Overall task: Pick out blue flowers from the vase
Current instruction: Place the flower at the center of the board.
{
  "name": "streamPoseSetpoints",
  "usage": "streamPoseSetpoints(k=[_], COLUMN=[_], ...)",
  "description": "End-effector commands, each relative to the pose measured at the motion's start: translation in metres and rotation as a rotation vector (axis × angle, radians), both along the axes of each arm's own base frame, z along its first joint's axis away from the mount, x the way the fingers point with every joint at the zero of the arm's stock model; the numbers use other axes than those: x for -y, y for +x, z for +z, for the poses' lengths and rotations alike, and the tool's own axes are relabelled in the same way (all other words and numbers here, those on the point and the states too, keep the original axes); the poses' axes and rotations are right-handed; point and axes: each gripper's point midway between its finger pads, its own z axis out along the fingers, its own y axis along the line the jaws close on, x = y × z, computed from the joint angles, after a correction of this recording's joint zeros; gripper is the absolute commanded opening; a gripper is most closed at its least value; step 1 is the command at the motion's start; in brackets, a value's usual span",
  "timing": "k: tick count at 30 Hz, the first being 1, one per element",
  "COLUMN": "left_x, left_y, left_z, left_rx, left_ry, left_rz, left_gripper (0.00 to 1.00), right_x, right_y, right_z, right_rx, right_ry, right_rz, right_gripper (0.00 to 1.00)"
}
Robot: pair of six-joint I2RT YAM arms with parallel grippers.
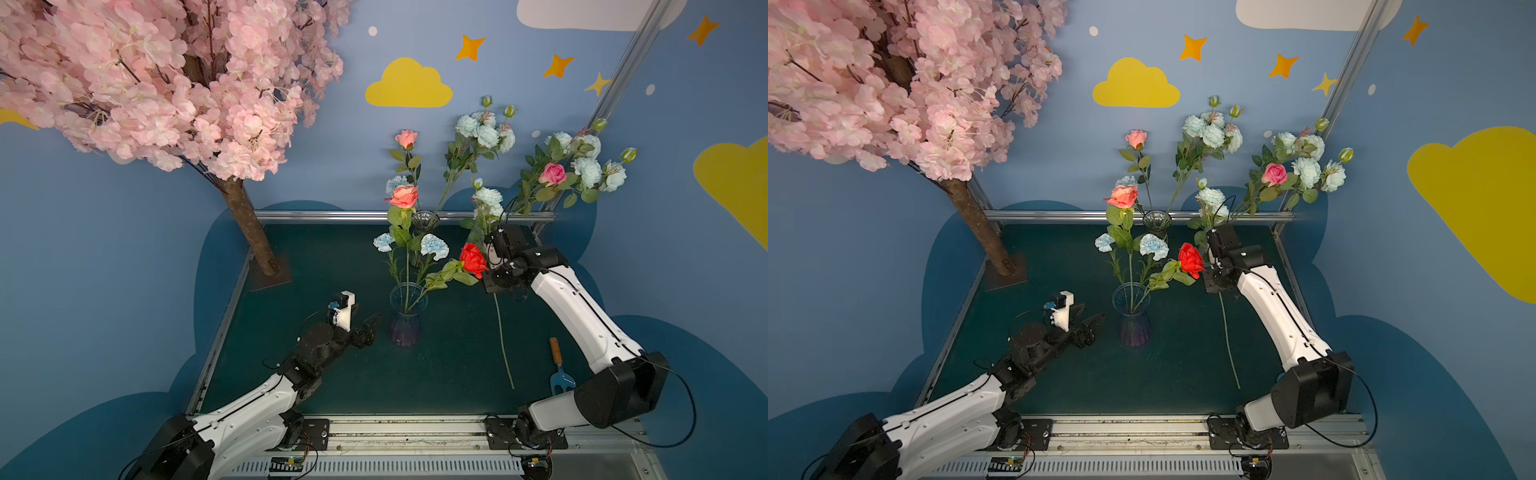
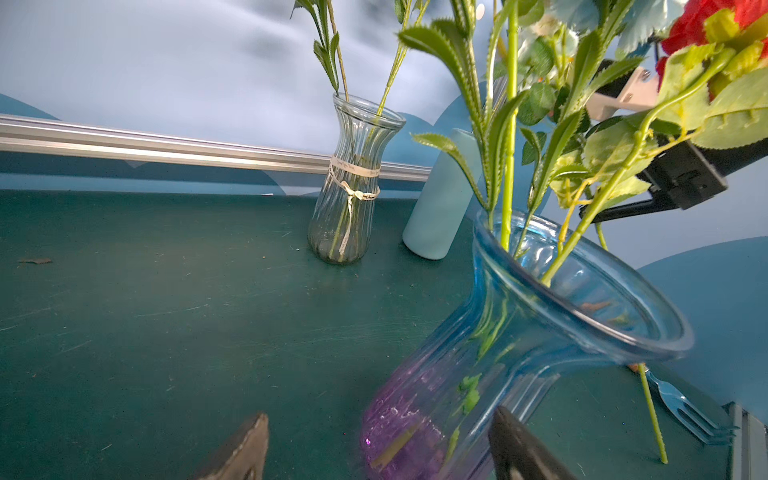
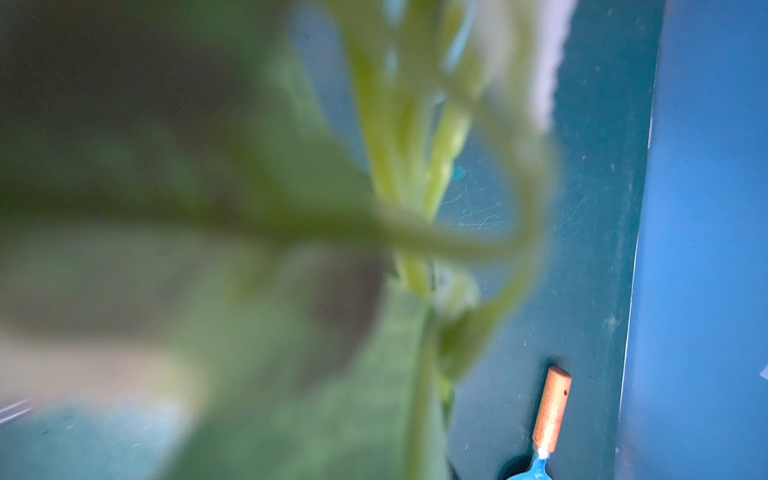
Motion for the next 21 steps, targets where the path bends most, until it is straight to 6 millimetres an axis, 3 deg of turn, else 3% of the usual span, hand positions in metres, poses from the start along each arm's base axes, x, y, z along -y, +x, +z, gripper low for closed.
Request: streamPoseSetpoints(k=[1, 7, 14, 21], left_x=[0.001, 0.001, 0.000, 0.001], left_y=[0.004, 0.004, 0.004, 0.004], left_z=[0.019, 0.019, 0.019, 0.019], left_rx=[0.039, 0.039, 0.039, 0.037], left_ry=[-0.036, -0.036, -0.038, -0.038], left_rz=[0.005, 0.007, 0.009, 0.006], left_gripper=[0.83, 0.83, 0.83, 0.83], right_x=[0.002, -0.004, -0.007, 0.015], right_y=[0.000, 0.006, 0.017, 0.009], right_z=[-0.011, -0.050, -0.097, -0.132], right_rx=[-0.072, -0.267, -0.354, -0.486], right_ry=[-0.037, -0.073, -0.101, -0.197], right_rz=[0.012, -0.005, -0.011, -0.042], right_gripper=[0.00, 0.00, 0.00, 0.00])
